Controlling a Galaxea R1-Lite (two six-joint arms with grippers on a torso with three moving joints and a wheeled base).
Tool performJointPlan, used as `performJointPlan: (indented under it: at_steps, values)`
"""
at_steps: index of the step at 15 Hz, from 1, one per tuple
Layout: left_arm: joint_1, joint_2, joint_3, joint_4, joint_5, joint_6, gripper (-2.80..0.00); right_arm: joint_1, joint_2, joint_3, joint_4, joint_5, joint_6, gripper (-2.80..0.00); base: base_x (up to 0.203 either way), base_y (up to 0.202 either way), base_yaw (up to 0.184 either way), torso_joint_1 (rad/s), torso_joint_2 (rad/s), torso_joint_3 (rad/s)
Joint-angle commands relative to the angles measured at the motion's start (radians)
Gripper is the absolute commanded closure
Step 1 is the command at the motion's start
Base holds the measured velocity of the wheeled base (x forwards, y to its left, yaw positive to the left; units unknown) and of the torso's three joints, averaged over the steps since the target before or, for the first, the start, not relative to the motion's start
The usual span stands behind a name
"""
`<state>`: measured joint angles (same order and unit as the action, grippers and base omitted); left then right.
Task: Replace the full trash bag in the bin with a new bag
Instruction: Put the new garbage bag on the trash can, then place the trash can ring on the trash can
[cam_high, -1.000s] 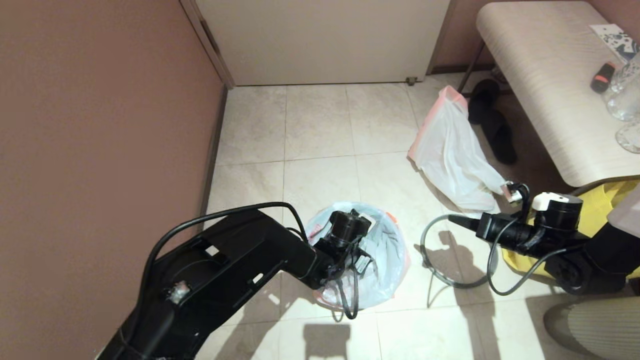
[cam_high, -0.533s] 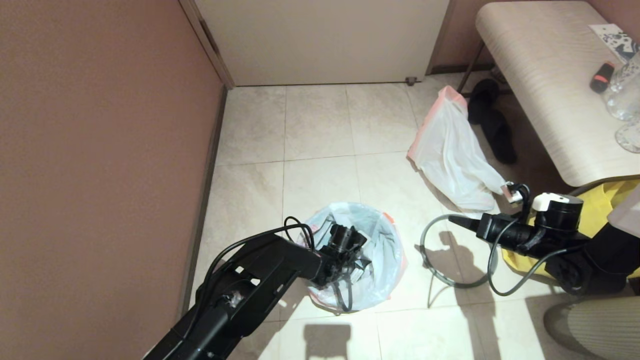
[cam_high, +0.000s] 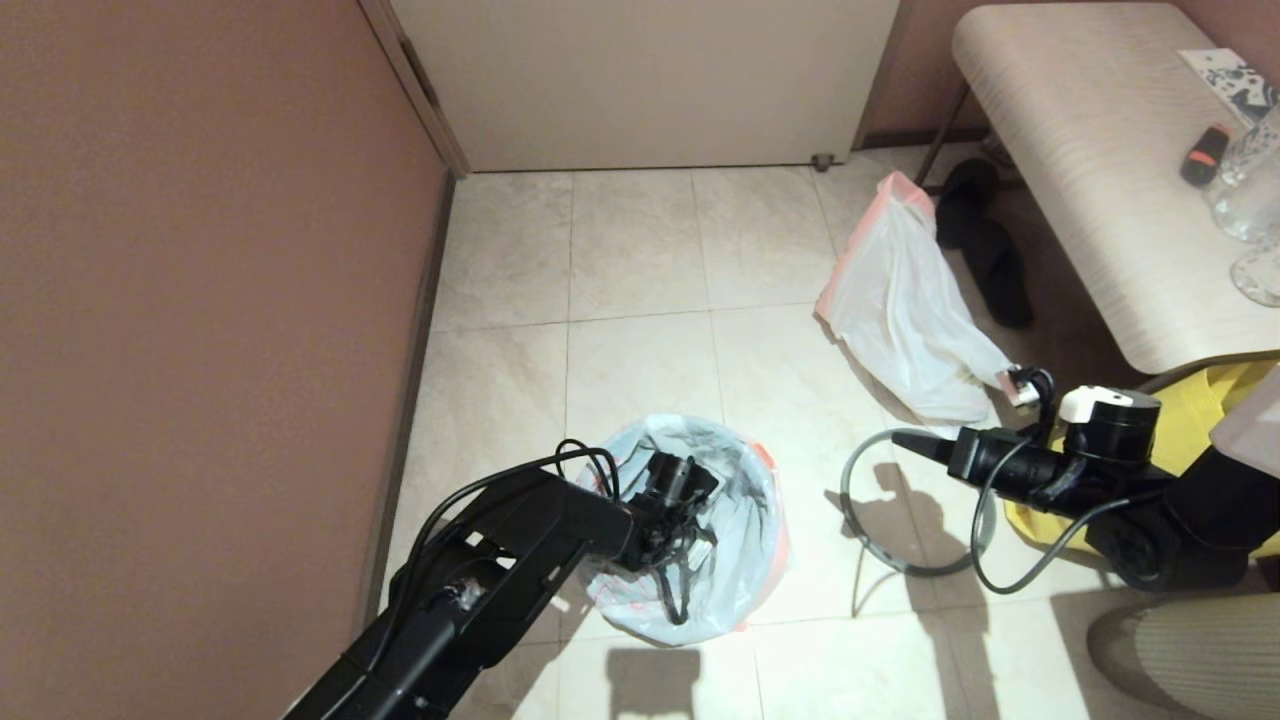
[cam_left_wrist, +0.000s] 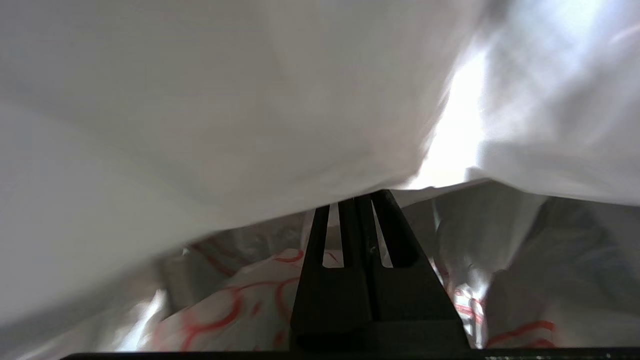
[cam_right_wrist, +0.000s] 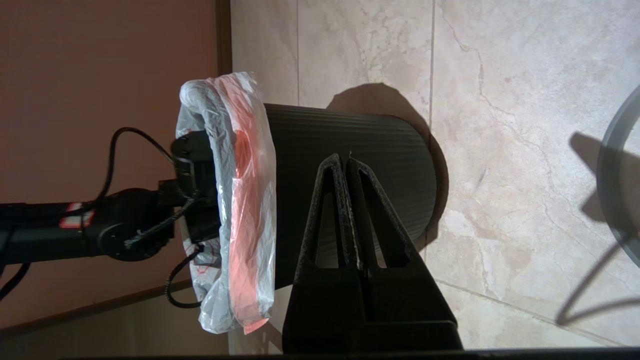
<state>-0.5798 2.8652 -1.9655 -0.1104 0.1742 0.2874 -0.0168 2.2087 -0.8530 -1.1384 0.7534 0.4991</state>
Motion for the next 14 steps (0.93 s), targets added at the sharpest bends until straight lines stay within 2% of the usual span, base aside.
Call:
performJointPlan:
  at_steps: [1, 4, 8, 11, 12, 13, 14]
  values:
    - [-0.007, -0.066, 0.004, -0.005, 0.006, -0.023, 0.00, 0.000, 0.016, -0.008, -0.006, 0.004, 0.002, 0.00, 0.000, 0.000, 0.000, 0.000, 0.00, 0.000]
    - [-0.032, -0.203, 0.035, -0.026, 0.052, -0.135, 0.00, 0.013, 0.026, -0.009, -0.004, -0.003, 0.002, 0.00, 0.000, 0.000, 0.000, 0.000, 0.00, 0.000]
    - [-0.089, -0.540, 0.261, -0.075, 0.123, -0.319, 0.00, 0.041, 0.054, -0.016, -0.002, -0.102, -0.001, 0.00, 0.000, 0.000, 0.000, 0.000, 0.00, 0.000]
    - [-0.115, -0.833, 0.491, -0.098, 0.159, -0.413, 0.00, 0.056, 0.067, -0.046, 0.013, -0.274, -0.026, 0.00, 0.000, 0.000, 0.000, 0.000, 0.00, 0.000]
    - [-0.117, -0.903, 0.586, -0.104, 0.163, -0.430, 0.00, 0.058, 0.067, -0.052, 0.046, -0.309, -0.060, 0.00, 0.000, 0.000, 0.000, 0.000, 0.00, 0.000]
    - [-0.103, -0.949, 0.678, -0.118, 0.159, -0.442, 0.00, 0.060, 0.054, -0.059, 0.144, -0.368, -0.157, 0.00, 0.000, 0.000, 0.000, 0.000, 0.00, 0.000]
    - [-0.058, -0.980, 0.737, -0.157, 0.152, -0.450, 0.00, 0.065, 0.045, -0.069, 0.218, -0.502, -0.230, 0.00, 0.000, 0.000, 0.000, 0.000, 0.00, 0.000]
